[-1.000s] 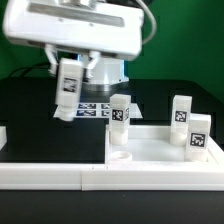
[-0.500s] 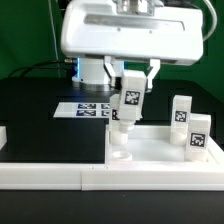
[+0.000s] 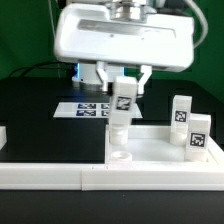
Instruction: Assemble square table
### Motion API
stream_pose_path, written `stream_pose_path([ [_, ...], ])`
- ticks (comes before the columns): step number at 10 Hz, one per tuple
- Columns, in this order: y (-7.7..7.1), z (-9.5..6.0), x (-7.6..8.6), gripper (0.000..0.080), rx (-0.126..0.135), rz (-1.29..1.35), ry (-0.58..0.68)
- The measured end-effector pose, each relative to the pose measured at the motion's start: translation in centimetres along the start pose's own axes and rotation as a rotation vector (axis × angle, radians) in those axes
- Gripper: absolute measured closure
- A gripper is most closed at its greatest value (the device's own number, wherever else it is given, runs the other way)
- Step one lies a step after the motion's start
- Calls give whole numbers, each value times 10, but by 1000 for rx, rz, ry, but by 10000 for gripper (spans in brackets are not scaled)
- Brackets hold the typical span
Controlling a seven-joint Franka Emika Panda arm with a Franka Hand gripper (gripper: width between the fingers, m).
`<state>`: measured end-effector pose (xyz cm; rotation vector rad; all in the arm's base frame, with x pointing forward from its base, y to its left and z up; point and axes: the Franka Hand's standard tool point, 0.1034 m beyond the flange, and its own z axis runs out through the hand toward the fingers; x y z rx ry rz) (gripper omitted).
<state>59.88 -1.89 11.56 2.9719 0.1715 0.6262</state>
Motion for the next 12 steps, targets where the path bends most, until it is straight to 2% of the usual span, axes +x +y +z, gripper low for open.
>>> stream_pose_path([
  [1,19,1,-5,511,3,-25,-29],
  [2,40,1,-8,511,21,-55,-64],
  [3,46,2,-5,511,32,-36,-61],
  [4,40,4,-4,511,40,-26,-60],
  [6,14,10,-2,511,57,7,-66],
  [8,-3,15,3,511,65,18,-66],
  [12,-15,25,-1,511,68,18,-75],
])
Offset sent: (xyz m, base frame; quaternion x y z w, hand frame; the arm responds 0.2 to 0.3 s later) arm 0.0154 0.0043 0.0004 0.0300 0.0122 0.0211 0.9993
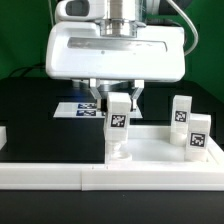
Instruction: Assemble square table
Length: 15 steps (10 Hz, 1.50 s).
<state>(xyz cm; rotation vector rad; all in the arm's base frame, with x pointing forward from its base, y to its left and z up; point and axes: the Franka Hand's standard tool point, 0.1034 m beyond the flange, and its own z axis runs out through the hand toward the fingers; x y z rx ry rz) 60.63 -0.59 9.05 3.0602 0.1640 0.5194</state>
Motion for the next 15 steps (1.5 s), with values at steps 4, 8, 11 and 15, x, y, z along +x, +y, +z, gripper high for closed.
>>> stream_pose_path([
  [4,-15,13,-3,511,-2,-17,12],
  [8,-13,17,-5,509,-16,-10,45],
  [11,-14,17,-5,397,-16,-10,46],
  [15,-14,18,-5,157,-16,-10,46],
])
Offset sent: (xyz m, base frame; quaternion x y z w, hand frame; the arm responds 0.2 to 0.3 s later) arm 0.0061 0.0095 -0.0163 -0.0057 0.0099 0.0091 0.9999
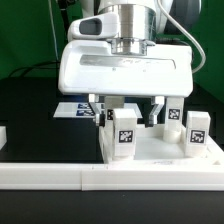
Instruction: Assemble square table
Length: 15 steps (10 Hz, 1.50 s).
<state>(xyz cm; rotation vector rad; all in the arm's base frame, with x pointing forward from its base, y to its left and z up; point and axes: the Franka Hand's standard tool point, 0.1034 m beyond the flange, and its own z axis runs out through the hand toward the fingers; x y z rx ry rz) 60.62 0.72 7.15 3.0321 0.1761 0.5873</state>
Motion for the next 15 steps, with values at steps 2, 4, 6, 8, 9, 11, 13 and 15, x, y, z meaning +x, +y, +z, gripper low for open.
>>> stream_pose_path([
  [2,0,0,0,152,0,0,0],
  [4,0,0,0,150,0,0,0],
  [6,1,0,0,150,0,1,-3],
  [8,5,-4,16,150,30,9,-104],
  [9,9,-5,24,150,34,15,-113],
  [11,2,-4,18,150,94,62,-340],
  [13,-3,-1,24,150,122,58,-459],
  [15,2,0,32,150,145,57,-567],
])
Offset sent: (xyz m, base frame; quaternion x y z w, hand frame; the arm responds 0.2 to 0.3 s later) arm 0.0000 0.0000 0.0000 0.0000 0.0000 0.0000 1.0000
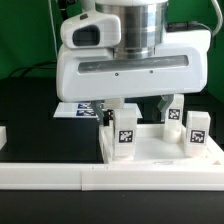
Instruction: Assemble square table
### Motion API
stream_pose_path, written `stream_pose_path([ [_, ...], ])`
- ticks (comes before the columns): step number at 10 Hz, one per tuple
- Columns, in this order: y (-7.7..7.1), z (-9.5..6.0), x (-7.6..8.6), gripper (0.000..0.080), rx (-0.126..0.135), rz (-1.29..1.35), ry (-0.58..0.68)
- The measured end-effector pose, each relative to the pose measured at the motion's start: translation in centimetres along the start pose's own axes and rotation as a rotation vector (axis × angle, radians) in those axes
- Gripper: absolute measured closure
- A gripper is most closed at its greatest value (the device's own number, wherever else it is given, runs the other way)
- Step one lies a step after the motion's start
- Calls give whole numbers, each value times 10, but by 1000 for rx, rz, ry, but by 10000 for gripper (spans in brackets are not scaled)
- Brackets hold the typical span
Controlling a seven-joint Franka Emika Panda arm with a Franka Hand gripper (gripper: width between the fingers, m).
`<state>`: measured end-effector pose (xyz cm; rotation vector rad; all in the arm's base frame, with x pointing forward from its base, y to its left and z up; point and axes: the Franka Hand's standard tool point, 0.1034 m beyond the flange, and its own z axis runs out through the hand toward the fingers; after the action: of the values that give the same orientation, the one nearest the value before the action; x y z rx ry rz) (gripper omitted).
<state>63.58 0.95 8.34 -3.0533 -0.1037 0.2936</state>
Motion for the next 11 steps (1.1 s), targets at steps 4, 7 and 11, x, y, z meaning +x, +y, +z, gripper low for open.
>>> stream_pose_path([
  [4,4,4,4,258,-7,27,32],
  [7,7,4,4,508,-8,150,33],
  [11,9,5,2,508,-22,477,96],
])
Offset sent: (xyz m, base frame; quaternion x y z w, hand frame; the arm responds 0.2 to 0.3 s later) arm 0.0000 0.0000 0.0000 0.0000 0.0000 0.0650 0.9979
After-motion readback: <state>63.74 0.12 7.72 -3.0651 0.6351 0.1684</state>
